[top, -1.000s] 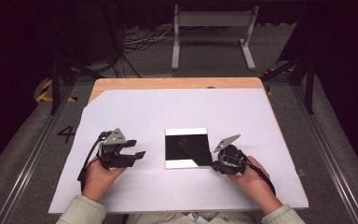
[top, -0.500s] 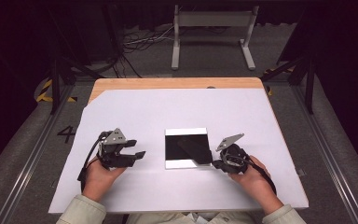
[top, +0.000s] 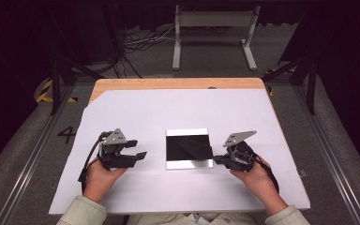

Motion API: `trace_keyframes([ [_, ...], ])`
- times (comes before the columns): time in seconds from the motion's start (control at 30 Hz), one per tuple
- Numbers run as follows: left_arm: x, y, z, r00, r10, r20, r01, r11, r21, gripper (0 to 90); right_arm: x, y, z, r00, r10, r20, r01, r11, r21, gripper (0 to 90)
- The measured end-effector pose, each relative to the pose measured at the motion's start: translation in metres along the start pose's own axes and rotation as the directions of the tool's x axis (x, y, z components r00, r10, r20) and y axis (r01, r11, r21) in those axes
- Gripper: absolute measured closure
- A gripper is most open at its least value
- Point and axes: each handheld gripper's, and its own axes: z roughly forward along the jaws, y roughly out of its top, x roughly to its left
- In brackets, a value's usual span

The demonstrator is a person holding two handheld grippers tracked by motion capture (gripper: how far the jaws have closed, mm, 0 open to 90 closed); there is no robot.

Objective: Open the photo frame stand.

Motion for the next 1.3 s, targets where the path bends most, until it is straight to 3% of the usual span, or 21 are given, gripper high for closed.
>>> trace_keyframes([
  [0.37, 0.0, 0.0, 0.001, 1.0, 0.003, -0.002, -0.003, 1.0, 0.001, 39.0, 0.0, 0.009, -0.014, 0.9999, -0.013, -0.002, 0.013, 0.994, -0.108, 89.8],
  [0.67, 0.0, 0.0, 0.001, 1.0, 0.002, -0.001, -0.002, 1.0, 0.0, 38.9, -0.003, 0.008, -0.017, 0.9997, -0.015, 0.017, 0.017, 0.997, -0.075, 89.8],
  [0.83, -0.001, 0.0, 0.001, 1.0, 0.001, 0.0, -0.001, 1.0, 0.003, 38.9, -0.004, 0.005, -0.01, 0.9997, -0.014, 0.021, 0.014, 1.0, 0.011, 89.8],
  [0.93, -0.001, 0.0, 0.001, 1.0, 0.004, -0.002, -0.004, 1.0, 0.001, 38.9, -0.004, 0.004, 0.0, 0.9996, -0.022, 0.017, 0.021, 0.999, 0.036, 89.8],
  [1.1, -0.001, 0.0, 0.002, 1.0, 0.001, 0.0, -0.001, 1.0, 0.004, 38.8, -0.001, 0.009, 0.005, 0.9992, -0.041, 0.005, 0.041, 0.999, 0.017, 89.8],
  [1.3, -0.001, 0.0, 0.002, 1.0, 0.003, 0.001, -0.003, 0.9999, 0.01, 38.8, 0.0, 0.015, -0.001, 0.9992, -0.039, -0.005, 0.038, 0.999, -0.037, 89.9],
])
